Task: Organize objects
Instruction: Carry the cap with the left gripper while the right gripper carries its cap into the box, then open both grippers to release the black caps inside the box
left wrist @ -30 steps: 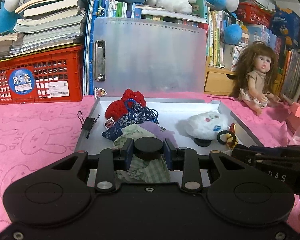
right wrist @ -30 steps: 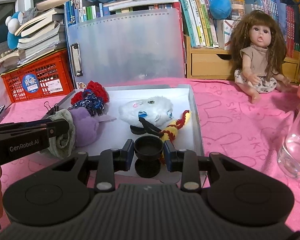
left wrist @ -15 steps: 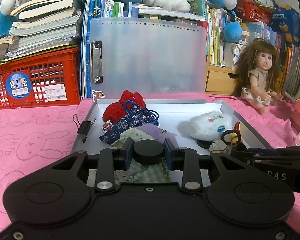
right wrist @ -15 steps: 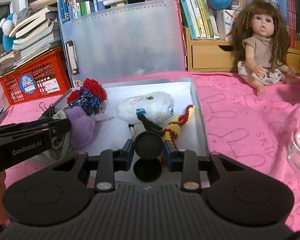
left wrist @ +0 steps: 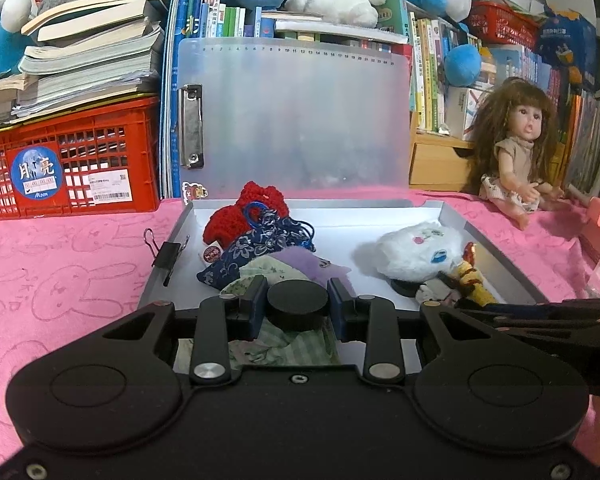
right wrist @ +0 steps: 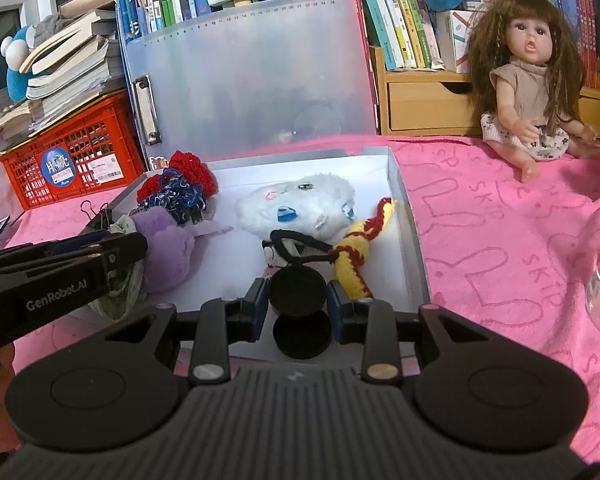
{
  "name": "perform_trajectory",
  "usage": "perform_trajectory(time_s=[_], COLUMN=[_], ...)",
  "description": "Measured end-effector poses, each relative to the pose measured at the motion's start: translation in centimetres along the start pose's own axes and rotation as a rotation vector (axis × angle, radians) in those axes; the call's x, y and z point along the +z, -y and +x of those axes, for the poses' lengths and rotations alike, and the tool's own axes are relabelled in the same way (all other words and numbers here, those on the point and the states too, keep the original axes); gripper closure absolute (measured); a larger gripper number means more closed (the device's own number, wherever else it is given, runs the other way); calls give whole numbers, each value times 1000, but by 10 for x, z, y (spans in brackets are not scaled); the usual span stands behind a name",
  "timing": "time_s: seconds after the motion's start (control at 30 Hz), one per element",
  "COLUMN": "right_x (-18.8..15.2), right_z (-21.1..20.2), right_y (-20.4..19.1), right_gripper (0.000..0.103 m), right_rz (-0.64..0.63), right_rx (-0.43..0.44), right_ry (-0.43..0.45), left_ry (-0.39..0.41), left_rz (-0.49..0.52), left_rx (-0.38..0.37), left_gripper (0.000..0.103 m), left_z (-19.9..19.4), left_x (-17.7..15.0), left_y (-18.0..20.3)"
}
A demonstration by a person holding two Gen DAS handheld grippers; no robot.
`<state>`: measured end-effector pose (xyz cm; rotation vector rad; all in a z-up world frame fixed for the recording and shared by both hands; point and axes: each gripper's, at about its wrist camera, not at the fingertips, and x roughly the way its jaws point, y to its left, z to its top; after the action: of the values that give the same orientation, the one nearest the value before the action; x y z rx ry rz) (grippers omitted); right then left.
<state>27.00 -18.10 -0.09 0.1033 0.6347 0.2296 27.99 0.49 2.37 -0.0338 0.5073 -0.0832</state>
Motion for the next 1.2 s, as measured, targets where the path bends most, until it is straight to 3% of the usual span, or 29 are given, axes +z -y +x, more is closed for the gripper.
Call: perform_trajectory(time_s=[0.33,0.67,0.77,1.2], right_x=[-2,-3,-3,-3], right_z=[2,1,-1,-11], right_y=[-3,-4,-4,3], right_gripper=[67,64,64,53], right_rz=[-27,-26,-23,7], right_rx=[-5,-3,-2,-15], right_ry=[0,3,6,25], left_ry=[2,-5,-6,-5], left_rz=[76,77,73,54], left_rx=[-43,-49,-55,-53], left_gripper=[72,70,61,44], left_z=[-1,0,0,-7], left_x=[-7,-7,-7,-7], left_y=[21,23,23,21])
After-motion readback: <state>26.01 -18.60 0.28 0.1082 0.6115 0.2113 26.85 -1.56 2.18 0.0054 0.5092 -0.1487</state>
